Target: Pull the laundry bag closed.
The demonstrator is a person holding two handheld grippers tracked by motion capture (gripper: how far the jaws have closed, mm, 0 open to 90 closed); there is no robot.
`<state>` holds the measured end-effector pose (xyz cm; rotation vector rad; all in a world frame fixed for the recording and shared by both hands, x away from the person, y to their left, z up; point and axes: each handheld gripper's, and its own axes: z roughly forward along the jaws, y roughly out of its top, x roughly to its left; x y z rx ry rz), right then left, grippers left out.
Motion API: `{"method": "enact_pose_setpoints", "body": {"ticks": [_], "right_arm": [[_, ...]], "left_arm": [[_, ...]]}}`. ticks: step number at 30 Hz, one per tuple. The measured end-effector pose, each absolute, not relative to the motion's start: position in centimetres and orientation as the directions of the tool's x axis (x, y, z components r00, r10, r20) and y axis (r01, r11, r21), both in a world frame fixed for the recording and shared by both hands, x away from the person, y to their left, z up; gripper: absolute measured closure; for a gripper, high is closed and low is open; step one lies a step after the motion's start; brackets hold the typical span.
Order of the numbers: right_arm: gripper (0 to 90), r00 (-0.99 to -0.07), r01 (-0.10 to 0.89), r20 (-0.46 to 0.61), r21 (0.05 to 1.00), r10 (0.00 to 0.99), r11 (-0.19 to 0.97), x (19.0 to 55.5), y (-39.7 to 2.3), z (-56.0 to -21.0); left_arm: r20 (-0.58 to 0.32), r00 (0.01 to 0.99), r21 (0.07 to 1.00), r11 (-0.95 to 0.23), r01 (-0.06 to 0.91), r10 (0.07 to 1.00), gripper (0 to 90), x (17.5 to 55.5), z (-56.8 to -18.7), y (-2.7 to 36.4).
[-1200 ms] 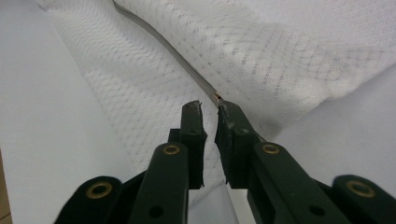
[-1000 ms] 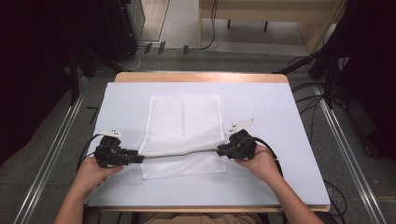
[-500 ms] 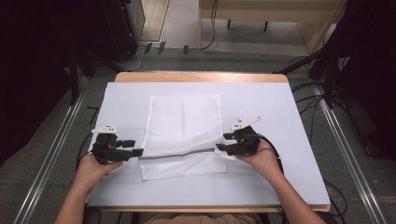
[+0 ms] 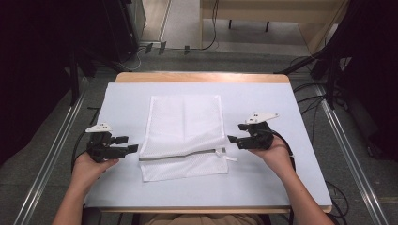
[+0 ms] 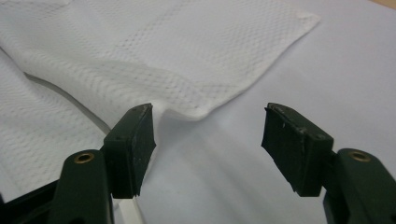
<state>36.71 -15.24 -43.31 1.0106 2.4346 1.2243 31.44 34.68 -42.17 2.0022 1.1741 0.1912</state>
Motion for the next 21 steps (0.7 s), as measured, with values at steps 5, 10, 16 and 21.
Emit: {"method": "enact_pose_setpoints", "body": {"ticks": [5, 10, 16, 21], "right_arm": [[31.7, -0.715, 0.494, 0.078, 0.760, 0.695, 0.423, 37.2, -16.7, -43.8], [30.5, -0.683, 0.521, 0.105, 0.764, 0.723, 0.381, 37.7, -17.9, -44.1], [30.2, -0.667, 0.531, 0.110, 0.764, 0.737, 0.366, 37.9, -18.3, -44.3], [30.1, -0.672, 0.522, 0.096, 0.764, 0.734, 0.378, 37.8, -18.2, -44.4]], "left_arm": [[-0.239, 0.527, 0.704, -0.228, 0.673, 0.816, 32.1, 31.5, -42.1, 35.3], [-0.237, 0.503, 0.698, -0.214, 0.683, 0.831, 30.9, 31.7, -42.4, 35.7], [-0.238, 0.470, 0.687, -0.195, 0.700, 0.850, 28.9, 32.0, -42.8, 36.0], [-0.238, 0.464, 0.680, -0.195, 0.707, 0.853, 28.9, 32.1, -43.0, 36.2]]}}
